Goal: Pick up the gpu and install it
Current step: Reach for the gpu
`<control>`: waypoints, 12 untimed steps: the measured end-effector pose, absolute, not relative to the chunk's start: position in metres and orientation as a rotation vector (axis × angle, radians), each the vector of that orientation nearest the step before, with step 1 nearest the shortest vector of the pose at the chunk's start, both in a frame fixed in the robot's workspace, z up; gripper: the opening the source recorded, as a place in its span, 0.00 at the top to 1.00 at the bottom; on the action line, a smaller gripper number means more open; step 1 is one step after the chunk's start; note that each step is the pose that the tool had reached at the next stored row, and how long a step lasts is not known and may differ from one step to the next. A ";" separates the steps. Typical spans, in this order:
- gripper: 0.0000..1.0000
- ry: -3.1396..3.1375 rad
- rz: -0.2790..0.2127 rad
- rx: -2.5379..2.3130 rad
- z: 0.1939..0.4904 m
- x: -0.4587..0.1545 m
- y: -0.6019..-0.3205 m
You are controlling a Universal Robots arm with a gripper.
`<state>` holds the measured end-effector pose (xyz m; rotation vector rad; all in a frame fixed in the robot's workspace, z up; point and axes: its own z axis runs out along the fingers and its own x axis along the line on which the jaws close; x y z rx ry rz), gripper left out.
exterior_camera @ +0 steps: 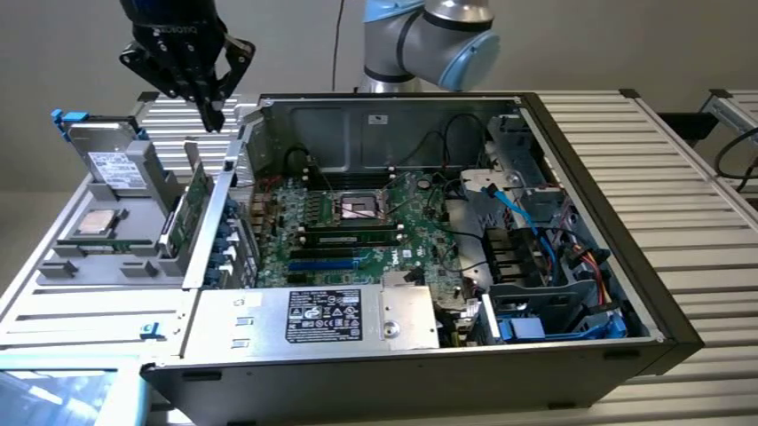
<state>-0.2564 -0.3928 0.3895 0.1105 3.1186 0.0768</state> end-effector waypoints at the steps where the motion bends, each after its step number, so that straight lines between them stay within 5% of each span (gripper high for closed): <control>1: 0.88 3.119 0.077 0.111 0.389 -0.261 -0.393; 12: 0.88 3.123 0.079 0.111 0.388 -0.311 -0.392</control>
